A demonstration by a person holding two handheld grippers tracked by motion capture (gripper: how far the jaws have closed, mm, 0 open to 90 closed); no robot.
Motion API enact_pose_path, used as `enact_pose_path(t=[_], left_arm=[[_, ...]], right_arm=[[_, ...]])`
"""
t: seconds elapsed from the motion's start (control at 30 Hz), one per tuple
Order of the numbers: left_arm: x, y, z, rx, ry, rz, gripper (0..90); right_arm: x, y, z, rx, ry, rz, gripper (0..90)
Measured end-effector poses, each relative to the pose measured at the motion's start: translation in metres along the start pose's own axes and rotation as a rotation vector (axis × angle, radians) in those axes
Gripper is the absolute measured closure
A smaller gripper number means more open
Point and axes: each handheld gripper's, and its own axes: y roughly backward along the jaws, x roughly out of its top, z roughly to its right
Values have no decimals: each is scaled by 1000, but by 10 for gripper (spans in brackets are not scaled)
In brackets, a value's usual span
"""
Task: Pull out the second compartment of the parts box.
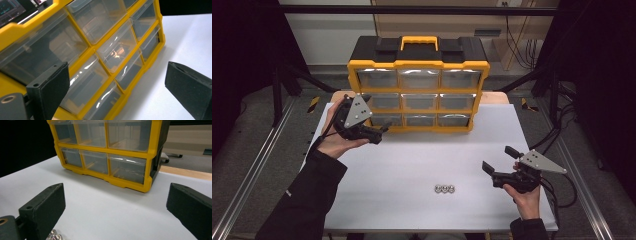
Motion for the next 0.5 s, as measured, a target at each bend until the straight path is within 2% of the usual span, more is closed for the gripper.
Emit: enact_pose_path(t=[0.07,0.13,0.2,0.3,0.37,0.43,0.5], left_arm=[[2,-2,0,2,-9,-1,52],[10,-8,1,11,-59,-15,52],[12,-10,2,14,-69,-14,53],[21,-17,4,19,-115,-17,54],[23,-19,5,21,-121,-15,54],[28,-24,6,24,-165,-24,55],[29,-26,7,26,-165,-14,56]], right_arm=[[0,0,0,1,3,0,26],[0,0,0,3,4,-1,26],[0,0,0,2,3,0,26],[0,1,0,1,-5,3,26],[1,1,0,1,-4,5,26],[1,1,0,1,-5,6,26],[1,1,0,2,-7,5,26]])
